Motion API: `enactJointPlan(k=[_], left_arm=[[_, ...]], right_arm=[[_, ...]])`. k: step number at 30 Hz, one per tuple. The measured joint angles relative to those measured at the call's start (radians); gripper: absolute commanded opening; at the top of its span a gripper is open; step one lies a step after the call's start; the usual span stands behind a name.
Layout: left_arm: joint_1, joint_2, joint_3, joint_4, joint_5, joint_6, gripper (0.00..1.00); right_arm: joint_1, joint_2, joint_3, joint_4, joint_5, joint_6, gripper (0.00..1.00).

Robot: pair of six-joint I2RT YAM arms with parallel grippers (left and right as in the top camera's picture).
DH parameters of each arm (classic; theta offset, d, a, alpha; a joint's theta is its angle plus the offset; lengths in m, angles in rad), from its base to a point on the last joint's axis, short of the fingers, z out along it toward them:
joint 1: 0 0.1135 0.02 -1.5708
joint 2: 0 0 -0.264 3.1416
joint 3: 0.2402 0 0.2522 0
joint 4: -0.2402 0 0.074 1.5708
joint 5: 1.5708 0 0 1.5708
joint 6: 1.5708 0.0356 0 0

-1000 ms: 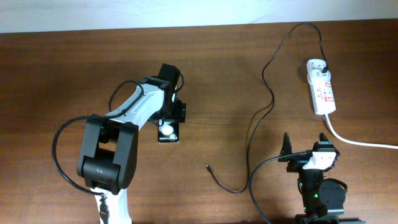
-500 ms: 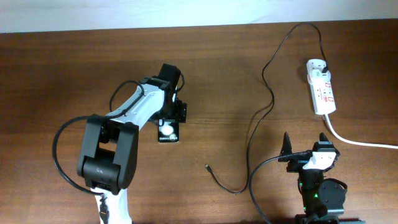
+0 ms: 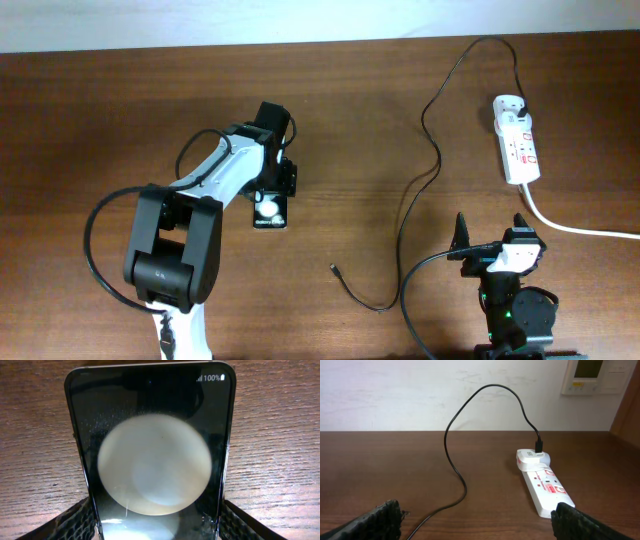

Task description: Plug charger to phone and switch on socket

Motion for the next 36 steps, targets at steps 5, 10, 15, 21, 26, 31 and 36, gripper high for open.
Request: enactJointPlan(k=[5,10,15,21,26,31,36], left_arm=[[0.0,0.0,0.0,-0.004,0.0,0.0,0.49],[0.0,0.0,0.004,-0.016,0.001,0.0,0.49],[0.0,0.0,0.01,-0.043,0.009,0.0,0.49],[0.0,0.0,0.011,-0.049,0.015,0.0,0.49],[0.0,0.0,0.012,-0.05,0.016,0.0,0.51],[0.0,0.0,0.012,-0.051,0.016,0.0,0.52],[0.0,0.0,0.012,-0.053,0.018,0.0,0.53]], right_arm=[[0.0,0.0,0.0,0.0,0.0,-0.001,0.99],[0.0,0.0,0.0,0.0,0.0,0.0,0.98],[0.0,0.0,0.0,0.0,0.0,0.0,0.98],[0.0,0.0,0.0,0.0,0.0,0.0,0.98],[0.0,0.0,0.0,0.0,0.0,0.0,0.98],[0.0,0.0,0.0,0.0,0.0,0.0,0.98],[0.0,0.0,0.0,0.0,0.0,0.0,0.98]])
